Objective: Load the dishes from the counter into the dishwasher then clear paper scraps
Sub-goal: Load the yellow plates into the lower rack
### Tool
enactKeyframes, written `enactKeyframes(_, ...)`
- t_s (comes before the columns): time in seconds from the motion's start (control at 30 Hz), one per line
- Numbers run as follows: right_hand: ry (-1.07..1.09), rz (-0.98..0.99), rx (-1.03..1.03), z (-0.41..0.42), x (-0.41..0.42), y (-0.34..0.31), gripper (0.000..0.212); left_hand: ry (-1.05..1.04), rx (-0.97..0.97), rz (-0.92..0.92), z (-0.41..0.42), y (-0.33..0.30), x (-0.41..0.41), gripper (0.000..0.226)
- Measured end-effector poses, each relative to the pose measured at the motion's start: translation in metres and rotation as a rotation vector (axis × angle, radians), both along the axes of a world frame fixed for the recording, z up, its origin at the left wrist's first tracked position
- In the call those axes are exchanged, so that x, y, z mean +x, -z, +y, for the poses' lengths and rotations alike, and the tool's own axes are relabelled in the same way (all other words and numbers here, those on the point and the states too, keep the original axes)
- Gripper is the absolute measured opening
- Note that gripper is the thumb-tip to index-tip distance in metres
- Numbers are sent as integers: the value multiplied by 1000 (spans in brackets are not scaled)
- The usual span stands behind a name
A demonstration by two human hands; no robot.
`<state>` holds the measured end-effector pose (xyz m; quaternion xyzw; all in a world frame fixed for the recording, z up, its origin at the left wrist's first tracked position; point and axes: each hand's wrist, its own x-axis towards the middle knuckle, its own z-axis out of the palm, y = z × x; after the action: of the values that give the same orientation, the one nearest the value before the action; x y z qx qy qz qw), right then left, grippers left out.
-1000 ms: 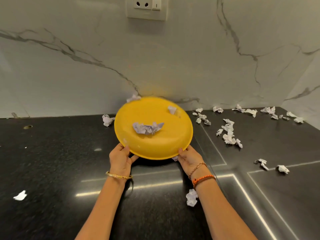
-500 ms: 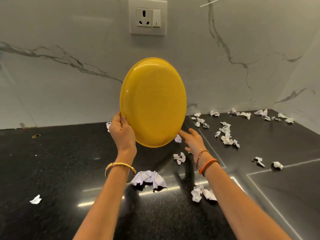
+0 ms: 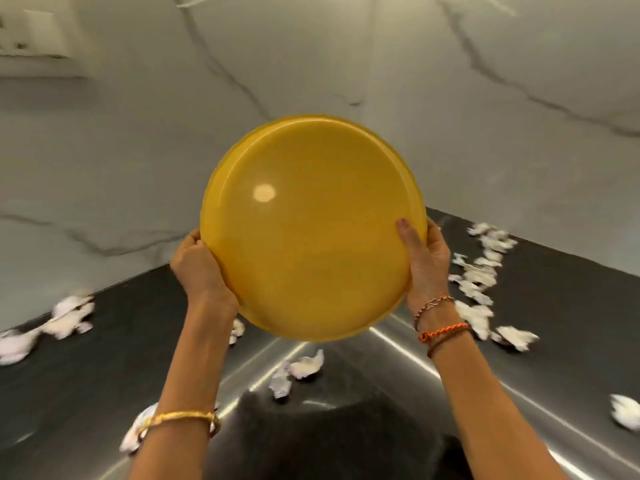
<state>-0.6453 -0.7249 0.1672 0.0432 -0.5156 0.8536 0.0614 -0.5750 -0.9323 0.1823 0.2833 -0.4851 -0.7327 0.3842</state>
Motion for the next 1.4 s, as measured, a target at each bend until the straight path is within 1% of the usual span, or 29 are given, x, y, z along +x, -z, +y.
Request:
enactKeyframes(0.03, 39, 17, 17, 23, 3, -2, 32, 74, -14, 4, 12, 3, -9, 39)
enactKeyframes(0.1, 157, 41, 51, 73, 20, -5, 48, 269, -56, 29, 46, 5, -29, 39)
enactKeyframes(0.2, 411, 27, 172, 141, 58, -8, 53, 561, -121, 80, 108, 6, -50, 40)
enactKeyframes(0.3, 695, -39, 344, 207, 113, -5, 66, 846, -131, 136, 185, 6, -48, 40)
enactKeyframes(0.4, 943, -59, 484, 260, 175, -7, 56, 1104, -141, 194, 256, 3, -20, 39)
enactKeyframes(0.47, 1060, -70, 556, 289, 217, -15, 54, 1252, -171, 260, 297, -1, 5, 40)
enactKeyframes(0.57, 1194, -85, 606, 327, 288, -25, 43, 1459, -203, 360, 354, -8, 43, 39)
enactKeyframes(0.67, 1346, -71, 630, 361, 368, -28, 40, 1656, -150, 464, 414, -11, 94, 25)
enactKeyframes(0.7, 1390, -77, 630, 371, 390, -27, 39, 1708, -132, 487, 433, -12, 111, 26)
enactKeyframes(0.8, 1526, -129, 614, 401, 477, -20, 43, 1911, -83, 518, 501, -7, 177, 50)
enactKeyframes(0.83, 1559, -161, 616, 408, 507, -17, 44, 1977, -83, 532, 521, -3, 199, 50)
enactKeyframes(0.9, 1607, -241, 626, 418, 563, -7, 48, 2085, -95, 549, 556, 9, 242, 39)
enactKeyframes(0.97, 1633, -333, 678, 426, 618, 6, 49, 2162, -118, 523, 590, 30, 286, 40)
enactKeyframes(1.03, 1626, -462, 726, 429, 664, 27, 53, 2240, -196, 515, 613, 51, 327, 41)
enactKeyframes(1.07, 1627, -546, 739, 431, 689, 41, 49, 2290, -242, 508, 626, 65, 348, 39)
enactKeyframes(1.13, 1633, -726, 747, 429, 729, 70, 44, 2394, -375, 463, 647, 94, 382, 34)
enactKeyframes(1.17, 1629, -793, 718, 426, 746, 86, 42, 2459, -464, 438, 656, 109, 395, 32)
enactKeyframes(1.27, 1600, -947, 582, 416, 779, 128, 42, 2706, -730, 401, 678, 147, 419, 25)
enactKeyframes(1.33, 1549, -1053, 542, 413, 793, 155, 42, 2861, -843, 367, 691, 166, 430, 24)
enactKeyframes(1.4, 1513, -1126, 506, 408, 799, 180, 45, 2977, -941, 310, 701, 181, 436, 28)
